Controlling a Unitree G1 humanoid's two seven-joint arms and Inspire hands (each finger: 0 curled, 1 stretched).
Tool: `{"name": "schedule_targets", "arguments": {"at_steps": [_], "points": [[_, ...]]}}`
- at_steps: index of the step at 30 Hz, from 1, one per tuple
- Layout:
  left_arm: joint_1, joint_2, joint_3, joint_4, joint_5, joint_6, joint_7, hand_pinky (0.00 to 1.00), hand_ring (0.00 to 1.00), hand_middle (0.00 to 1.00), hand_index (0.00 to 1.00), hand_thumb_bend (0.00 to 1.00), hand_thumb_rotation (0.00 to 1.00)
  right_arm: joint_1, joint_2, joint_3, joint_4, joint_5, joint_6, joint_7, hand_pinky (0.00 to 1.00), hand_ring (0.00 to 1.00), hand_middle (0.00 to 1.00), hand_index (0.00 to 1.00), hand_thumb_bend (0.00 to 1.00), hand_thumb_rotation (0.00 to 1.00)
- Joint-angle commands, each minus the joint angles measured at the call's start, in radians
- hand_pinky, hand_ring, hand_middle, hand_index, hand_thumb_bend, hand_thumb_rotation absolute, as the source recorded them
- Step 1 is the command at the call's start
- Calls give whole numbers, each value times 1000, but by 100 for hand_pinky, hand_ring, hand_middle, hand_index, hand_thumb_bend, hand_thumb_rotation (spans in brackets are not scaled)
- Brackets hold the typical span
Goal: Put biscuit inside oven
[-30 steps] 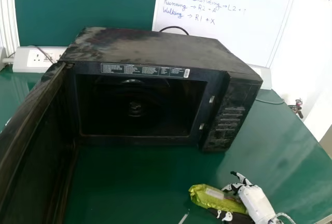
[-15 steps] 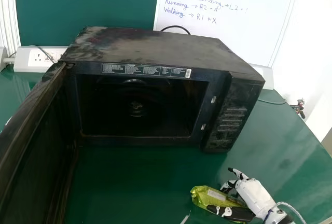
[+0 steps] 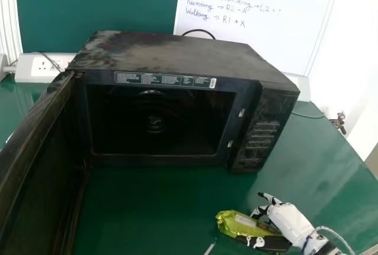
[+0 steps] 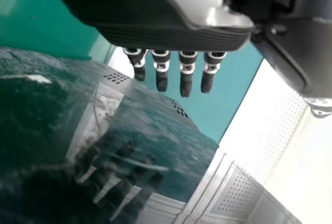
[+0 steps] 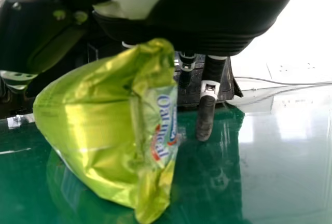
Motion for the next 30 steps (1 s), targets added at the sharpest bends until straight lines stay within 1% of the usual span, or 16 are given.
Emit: {"name": "schedule_targets", "arguments": {"at_steps": [1, 4, 9, 14, 19, 22, 25, 30], "points": [[13, -4, -5, -16, 4, -4, 3, 100, 99, 98, 99, 89, 88, 31, -16, 28, 1, -16, -4, 55, 41, 49, 56, 58, 100, 20], [16, -5, -3, -19, -2, -2, 4, 100, 99, 98, 99, 89, 87, 39, -23, 23, -7, -9, -12, 67, 43, 52, 59, 62, 100, 23], [14, 2, -2, -19, 0, 2, 9, 100, 99, 98, 99, 89, 88, 65, -38, 8, -15, -20, -33, 44, 42, 55, 64, 66, 100, 29], [10, 2, -3, -15, -2, -1, 6, 100, 99, 98, 99, 89, 87, 71, -61, 6, -20, -42, -45, 37, 41, 56, 66, 68, 100, 29], [12, 2, -3, -18, -1, -5, 0, 100, 99, 98, 99, 88, 88, 75, -85, 8, -41, -59, -45, 52, 43, 57, 67, 68, 100, 29], [15, 1, -2, -25, -8, -2, 1, 100, 100, 98, 100, 88, 88, 80, -97, 10, -53, -75, -49, 50, 45, 59, 68, 68, 100, 29], [17, 1, -2, -31, -7, -1, 5, 100, 100, 99, 100, 88, 88, 80, -99, 13, -52, -82, -58, 45, 46, 61, 68, 67, 100, 27], [20, 1, -1, -33, -8, -2, 4, 100, 100, 98, 99, 88, 88, 73, -99, 22, -37, -116, -89, 11, 46, 61, 66, 66, 100, 27]]}}
